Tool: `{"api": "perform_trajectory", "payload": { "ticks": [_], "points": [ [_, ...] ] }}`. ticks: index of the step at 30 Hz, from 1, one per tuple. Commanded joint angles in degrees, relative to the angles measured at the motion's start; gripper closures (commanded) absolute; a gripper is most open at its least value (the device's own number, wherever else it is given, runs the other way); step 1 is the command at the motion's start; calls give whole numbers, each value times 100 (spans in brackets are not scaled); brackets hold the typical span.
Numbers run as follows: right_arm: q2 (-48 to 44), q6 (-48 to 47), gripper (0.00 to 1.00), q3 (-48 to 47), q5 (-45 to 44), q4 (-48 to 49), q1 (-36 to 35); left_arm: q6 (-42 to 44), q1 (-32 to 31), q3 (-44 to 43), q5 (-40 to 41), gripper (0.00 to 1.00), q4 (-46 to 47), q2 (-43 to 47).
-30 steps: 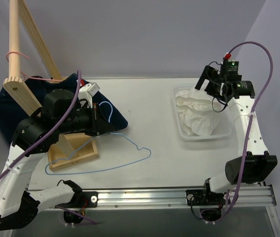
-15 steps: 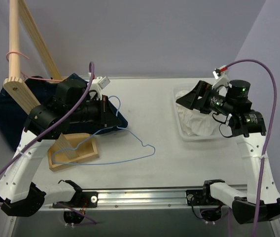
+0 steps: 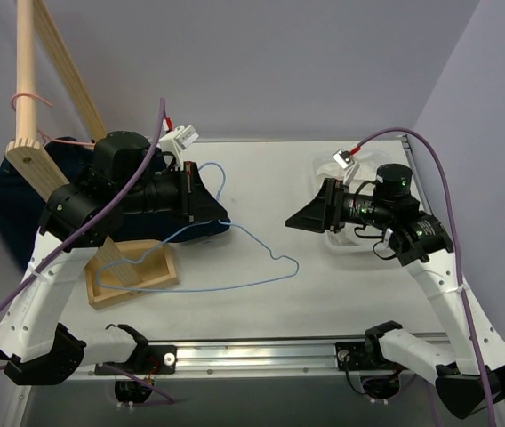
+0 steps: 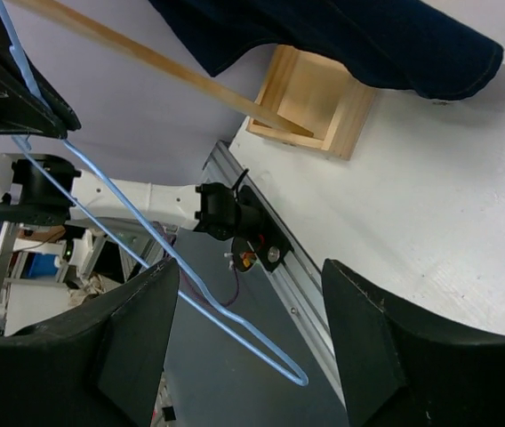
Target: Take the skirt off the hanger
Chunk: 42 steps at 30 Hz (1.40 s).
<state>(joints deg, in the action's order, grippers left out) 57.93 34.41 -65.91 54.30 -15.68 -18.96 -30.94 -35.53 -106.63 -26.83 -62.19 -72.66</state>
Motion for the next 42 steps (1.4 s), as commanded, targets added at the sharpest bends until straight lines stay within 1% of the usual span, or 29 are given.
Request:
{"api": "perform_trajectory", "payload": {
  "ticks": [1, 4, 5, 10, 13, 16, 19, 23, 26, 27, 28, 29, 33, 34, 36, 37, 39, 40, 42],
  "points": [
    [-168, -110, 41, -290, 642, 153, -20, -149, 11, -340, -436, 98, 524, -28],
    [-256, -23, 43, -352, 941, 171, -20, -289, 37, -420, -692, 98, 761, -37],
    [-282, 12, 45, -405, 1020, 171, -20, -316, 63, -455, -753, 98, 814, -37],
    [-528, 197, 48, -397, 1450, 267, -20, -501, 239, -473, -1105, 98, 1121, -37],
    [-678, 487, 48, -317, 1609, 539, -11, -588, 388, -464, -1332, 98, 1244, -37],
    [-757, 488, 48, -300, 1785, 418, -20, -720, 625, -403, -1622, 98, 1446, 6],
    [-810, 470, 49, -308, 1829, 356, -11, -939, 897, -254, -1860, 98, 1745, 50],
    [-819, 426, 51, -317, 1829, 276, -11, -1441, 1214, 63, -2378, 98, 2508, 208],
    [-810, 382, 52, -352, 1785, 259, -11, -1661, 1390, 204, -2537, 98, 2712, 287],
    [-801, 391, 54, -361, 1768, 259, -11, -1652, 1426, 221, -2538, 98, 2686, 297],
    [-784, 399, 59, -370, 1768, 267, -20, -1644, 1452, 248, -2555, 98, 2704, 331],
    [-775, 426, 61, -405, 1768, 285, -11, -1652, 1496, 326, -2547, 98, 2730, 349],
    [-748, 531, 67, -528, 1785, 390, -11, -1880, 1496, 599, -2564, 98, 3072, 428],
    [-740, 557, 73, -528, 1803, 434, -11, -1907, 1496, 643, -2555, 98, 3134, 455],
    [-687, 619, 80, -528, 1786, 487, -11, -1933, 1496, 687, -2564, 98, 3178, 464],
    [-669, 619, 86, -528, 1785, 487, -11, -1942, 1496, 687, -2573, 98, 3178, 464],
    [-625, 654, 92, -528, 1777, 575, -11, -1942, 1496, 687, -2608, 98, 3178, 455],
    [-617, 724, 100, -537, 1777, 636, -11, -1934, 1505, 679, -2617, 98, 3161, 464],
    [-590, 803, 100, -546, 1768, 768, -11, -1890, 1505, 687, -2608, 98, 3064, 455]
  ]
}}
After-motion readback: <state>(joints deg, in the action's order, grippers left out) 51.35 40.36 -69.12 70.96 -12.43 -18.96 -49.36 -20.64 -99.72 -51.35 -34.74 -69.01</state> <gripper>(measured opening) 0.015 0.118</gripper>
